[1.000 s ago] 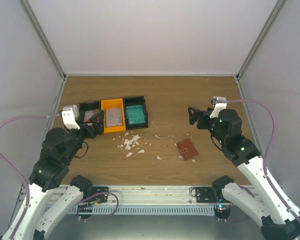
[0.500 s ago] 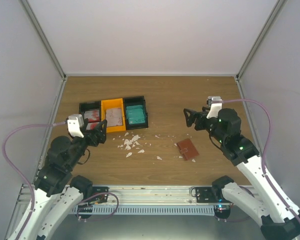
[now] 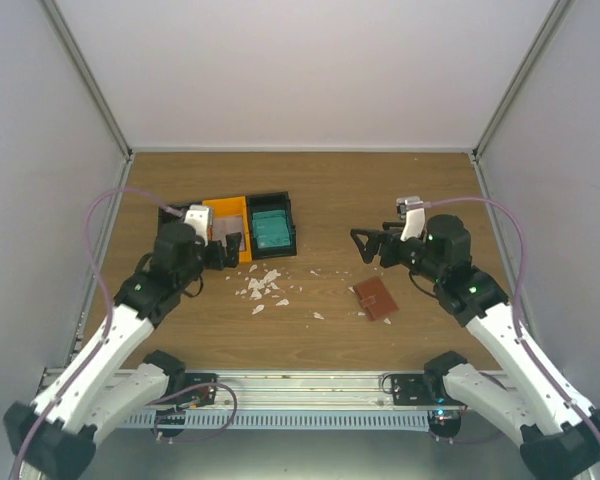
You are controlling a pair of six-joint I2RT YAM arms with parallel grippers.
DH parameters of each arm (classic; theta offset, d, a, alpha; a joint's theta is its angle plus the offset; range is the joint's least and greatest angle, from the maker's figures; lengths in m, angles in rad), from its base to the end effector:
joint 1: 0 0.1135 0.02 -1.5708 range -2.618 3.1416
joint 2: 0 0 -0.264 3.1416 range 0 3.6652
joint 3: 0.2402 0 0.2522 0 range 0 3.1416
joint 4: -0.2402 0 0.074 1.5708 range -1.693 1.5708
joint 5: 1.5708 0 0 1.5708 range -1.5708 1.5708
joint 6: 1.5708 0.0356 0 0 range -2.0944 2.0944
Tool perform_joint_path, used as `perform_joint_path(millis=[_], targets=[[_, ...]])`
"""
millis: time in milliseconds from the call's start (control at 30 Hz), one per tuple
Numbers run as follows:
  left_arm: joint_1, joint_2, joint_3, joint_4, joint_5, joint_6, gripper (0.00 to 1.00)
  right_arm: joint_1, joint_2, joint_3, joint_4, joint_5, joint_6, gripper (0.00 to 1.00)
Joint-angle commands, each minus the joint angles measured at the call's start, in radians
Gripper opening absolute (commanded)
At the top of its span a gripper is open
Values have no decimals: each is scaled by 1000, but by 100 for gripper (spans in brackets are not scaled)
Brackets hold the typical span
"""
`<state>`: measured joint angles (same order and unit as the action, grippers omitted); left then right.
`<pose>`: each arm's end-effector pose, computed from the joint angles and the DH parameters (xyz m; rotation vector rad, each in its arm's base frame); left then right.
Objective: Put the credit cards into the card holder
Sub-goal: Move the card holder to the center of the board.
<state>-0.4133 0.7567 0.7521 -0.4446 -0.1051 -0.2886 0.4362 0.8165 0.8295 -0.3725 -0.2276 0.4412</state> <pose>0.1589 -0.0656 0.3061 0.0597 2.0329 -0.3385 0.1644 0.0855 0.3308 -0.1532 1.9999 0.7950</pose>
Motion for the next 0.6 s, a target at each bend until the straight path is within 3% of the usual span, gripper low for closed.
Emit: perform_joint_path(millis=[0,167,367,567], targets=[[12,148,53,58,46,15,99,-1,94,-32,3,7,59,99],[13,198,14,146,228,-20,99,3,236,-56,-71,188,111,94],[12,212,-49,202,284,-87,99,3,327,-112,-148,367,221,99],[10,251,-113,332,520,-158,99,10,422,-160,-176,325,273,98]])
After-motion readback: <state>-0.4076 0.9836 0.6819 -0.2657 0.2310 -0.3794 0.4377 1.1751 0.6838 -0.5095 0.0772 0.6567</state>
